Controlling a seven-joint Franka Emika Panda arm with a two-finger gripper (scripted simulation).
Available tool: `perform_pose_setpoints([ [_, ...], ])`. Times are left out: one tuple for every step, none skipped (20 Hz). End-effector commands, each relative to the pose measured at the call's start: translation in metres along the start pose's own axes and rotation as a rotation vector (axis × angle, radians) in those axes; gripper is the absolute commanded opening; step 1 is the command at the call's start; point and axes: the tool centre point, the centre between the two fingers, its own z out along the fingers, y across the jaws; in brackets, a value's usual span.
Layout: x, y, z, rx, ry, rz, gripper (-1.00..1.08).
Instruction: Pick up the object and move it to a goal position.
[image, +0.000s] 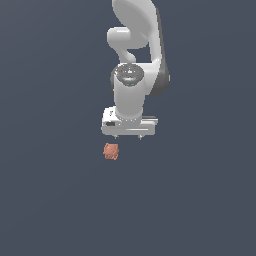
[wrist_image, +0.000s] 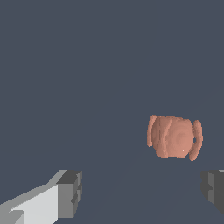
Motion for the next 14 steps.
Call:
perform_pose_setpoints([
  [0.0,0.0,0.0,0.0,0.0,0.0,1.0],
  [0.0,0.0,0.0,0.0,0.0,-0.002,1.0],
  [0.0,-0.001,-0.001,-0.001,0.0,-0.007,1.0],
  [-0.001,-0.003,-0.001,-0.002,0.0,-0.015,1.0],
  [-0.002,-0.006,-0.002,-0.004,-0.001,-0.027,1.0],
  [-0.003,-0.009,-0.004,-0.007,-0.001,-0.041,1.0],
  [-0.004,-0.012,-0.005,-0.009,-0.001,-0.054,1.0],
  [-0.005,-0.014,-0.007,-0.011,-0.002,-0.063,1.0],
  [-0.005,-0.016,-0.008,-0.012,-0.002,-0.069,1.0],
  [-0.006,-0.017,-0.009,-0.013,-0.003,-0.072,1.0],
  [-0.006,-0.017,-0.009,-0.013,-0.003,-0.072,1.0],
  [-0.006,-0.017,-0.008,-0.012,-0.003,-0.07,1.0],
  [-0.005,-0.015,-0.007,-0.012,-0.002,-0.067,1.0],
  [-0.005,-0.014,-0.006,-0.011,-0.001,-0.063,1.0],
])
